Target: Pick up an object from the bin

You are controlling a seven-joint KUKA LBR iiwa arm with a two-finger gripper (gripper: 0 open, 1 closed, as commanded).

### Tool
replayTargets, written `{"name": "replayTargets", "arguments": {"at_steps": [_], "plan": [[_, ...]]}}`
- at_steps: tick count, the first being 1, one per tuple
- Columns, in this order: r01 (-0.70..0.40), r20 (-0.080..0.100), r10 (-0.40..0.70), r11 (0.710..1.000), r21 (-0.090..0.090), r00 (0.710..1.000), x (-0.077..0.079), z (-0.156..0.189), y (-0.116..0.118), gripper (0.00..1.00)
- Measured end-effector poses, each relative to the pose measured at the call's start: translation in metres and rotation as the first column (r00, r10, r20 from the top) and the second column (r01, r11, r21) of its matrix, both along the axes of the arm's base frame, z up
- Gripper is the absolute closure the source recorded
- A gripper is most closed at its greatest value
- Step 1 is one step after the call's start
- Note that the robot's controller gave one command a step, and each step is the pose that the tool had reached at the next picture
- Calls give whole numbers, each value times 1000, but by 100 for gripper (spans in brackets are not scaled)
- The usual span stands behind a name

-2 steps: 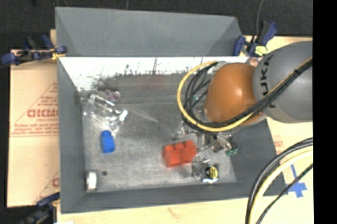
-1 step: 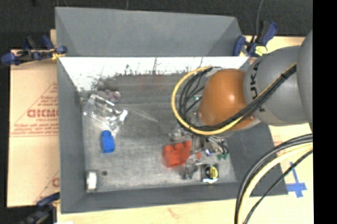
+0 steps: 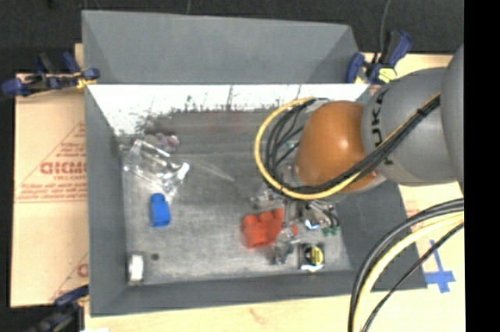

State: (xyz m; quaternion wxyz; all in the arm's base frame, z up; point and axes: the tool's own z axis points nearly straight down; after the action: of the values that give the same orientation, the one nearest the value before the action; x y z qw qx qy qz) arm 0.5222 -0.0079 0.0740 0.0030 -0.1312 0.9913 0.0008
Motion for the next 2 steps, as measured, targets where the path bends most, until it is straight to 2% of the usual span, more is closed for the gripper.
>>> {"name": "replayTargets", "arguments": {"at_steps": [1,2], "plan": [[-1,11,1,1000,-1,1000,4,3,0,100],[-1,1,1,1000,-4,1000,6,18,-2,100]]}}
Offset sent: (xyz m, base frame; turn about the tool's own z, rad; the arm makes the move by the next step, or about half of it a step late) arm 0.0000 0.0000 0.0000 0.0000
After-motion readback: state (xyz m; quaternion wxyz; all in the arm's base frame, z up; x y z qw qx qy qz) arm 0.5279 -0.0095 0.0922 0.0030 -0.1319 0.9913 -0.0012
